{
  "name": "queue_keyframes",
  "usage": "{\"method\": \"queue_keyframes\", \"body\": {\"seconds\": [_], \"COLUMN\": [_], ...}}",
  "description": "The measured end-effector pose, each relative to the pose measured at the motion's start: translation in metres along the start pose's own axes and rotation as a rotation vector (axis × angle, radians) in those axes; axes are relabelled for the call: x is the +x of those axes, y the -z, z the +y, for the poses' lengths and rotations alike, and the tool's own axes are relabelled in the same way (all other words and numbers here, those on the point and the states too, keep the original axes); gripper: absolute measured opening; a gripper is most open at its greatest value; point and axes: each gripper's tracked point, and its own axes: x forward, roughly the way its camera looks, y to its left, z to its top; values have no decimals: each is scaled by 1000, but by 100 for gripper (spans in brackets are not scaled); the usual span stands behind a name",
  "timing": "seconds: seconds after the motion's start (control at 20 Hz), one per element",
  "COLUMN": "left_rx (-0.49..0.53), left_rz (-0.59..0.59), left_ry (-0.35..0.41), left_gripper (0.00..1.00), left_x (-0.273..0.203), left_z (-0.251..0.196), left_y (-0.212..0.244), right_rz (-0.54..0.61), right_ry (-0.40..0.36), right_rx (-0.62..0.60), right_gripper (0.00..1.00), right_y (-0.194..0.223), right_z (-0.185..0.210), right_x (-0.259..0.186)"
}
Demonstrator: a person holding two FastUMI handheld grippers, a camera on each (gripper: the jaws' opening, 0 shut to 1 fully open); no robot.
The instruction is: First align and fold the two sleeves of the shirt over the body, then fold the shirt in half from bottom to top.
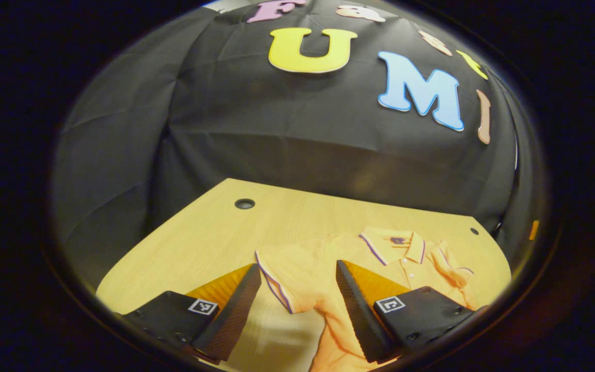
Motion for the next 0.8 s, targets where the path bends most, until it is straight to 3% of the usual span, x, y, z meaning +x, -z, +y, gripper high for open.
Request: {"method": "queue_keyframes", "body": {"seconds": [0.15,0.5,0.8], "left_rx": [-32,31,69], "left_rz": [61,112,121], "left_ry": [-28,-80,-60], "left_gripper": [95,96,95], "left_x": [33,82,104], "left_z": [12,31,24], "left_y": [19,40,39], "right_rz": [-17,-38,-33], "right_ry": [31,42,38], "right_rx": [2,-12,23], "right_gripper": [76,76,76], "right_y": [-4,-11,-10], "right_z": [1,0,-3], "right_x": [-20,-47,-50]}}
